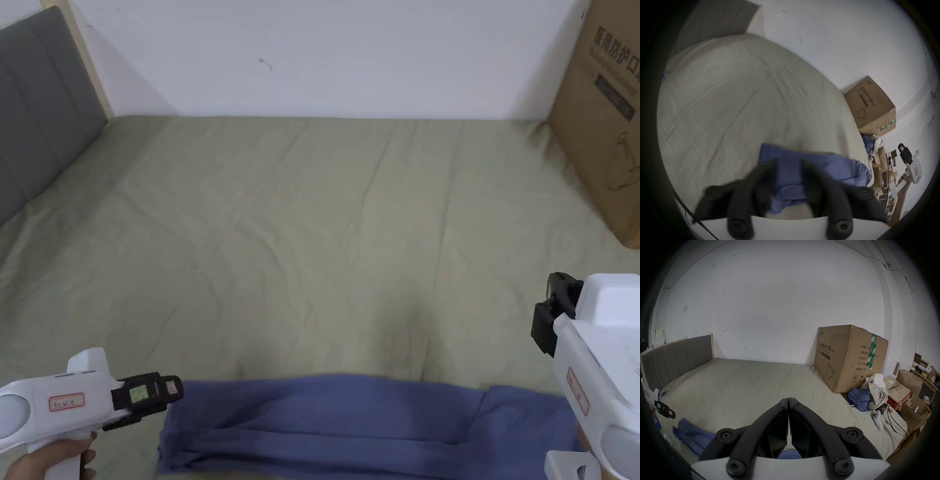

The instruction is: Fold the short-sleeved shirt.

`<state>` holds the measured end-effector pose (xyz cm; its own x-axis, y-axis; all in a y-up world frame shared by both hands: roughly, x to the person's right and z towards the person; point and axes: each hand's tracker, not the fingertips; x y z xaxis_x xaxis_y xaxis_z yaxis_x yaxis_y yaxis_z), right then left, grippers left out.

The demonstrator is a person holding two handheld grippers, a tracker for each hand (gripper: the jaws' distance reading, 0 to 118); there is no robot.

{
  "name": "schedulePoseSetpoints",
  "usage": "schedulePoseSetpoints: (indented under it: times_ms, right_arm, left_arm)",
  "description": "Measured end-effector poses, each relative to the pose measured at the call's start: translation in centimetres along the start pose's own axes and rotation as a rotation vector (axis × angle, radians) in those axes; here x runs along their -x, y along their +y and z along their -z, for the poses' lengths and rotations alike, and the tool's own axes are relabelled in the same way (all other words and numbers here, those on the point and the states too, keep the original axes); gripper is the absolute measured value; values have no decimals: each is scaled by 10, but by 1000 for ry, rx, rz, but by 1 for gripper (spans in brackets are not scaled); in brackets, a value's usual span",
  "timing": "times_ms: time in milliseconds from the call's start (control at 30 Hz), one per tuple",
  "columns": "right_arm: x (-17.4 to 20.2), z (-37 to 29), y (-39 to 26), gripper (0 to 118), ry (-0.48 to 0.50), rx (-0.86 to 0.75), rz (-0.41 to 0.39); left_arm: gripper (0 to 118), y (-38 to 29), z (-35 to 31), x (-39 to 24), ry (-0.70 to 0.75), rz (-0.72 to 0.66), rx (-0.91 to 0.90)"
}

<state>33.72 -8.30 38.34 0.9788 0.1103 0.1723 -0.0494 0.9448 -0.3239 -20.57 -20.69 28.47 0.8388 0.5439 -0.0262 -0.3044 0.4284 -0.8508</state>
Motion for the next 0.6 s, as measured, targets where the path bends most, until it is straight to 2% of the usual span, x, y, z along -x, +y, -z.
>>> schedulePoseSetpoints:
  times_ms: [33,100,233,367,467,533,600]
  right_arm:
    - [1,3,-1,0,0,9,-4]
    - [4,6,-4,0,-1,20,-11]
    - [7,13,-10,0,6,52,-11]
    - [8,16,-14,0,6,69,-10]
    - [6,16,-16,0,2,78,-7]
    - [5,16,-18,0,0,86,-5]
    - [2,16,-19,0,0,91,3]
  left_arm:
    - [61,-3,4,5,19,-20,15]
    - [92,-7,12,13,23,-17,40]
    - [93,-14,26,22,0,-34,93]
    - [73,-17,39,22,8,0,95]
    - [48,-17,41,15,2,18,79]
    - [37,-17,46,11,4,32,79]
    - [19,-20,49,7,19,57,83]
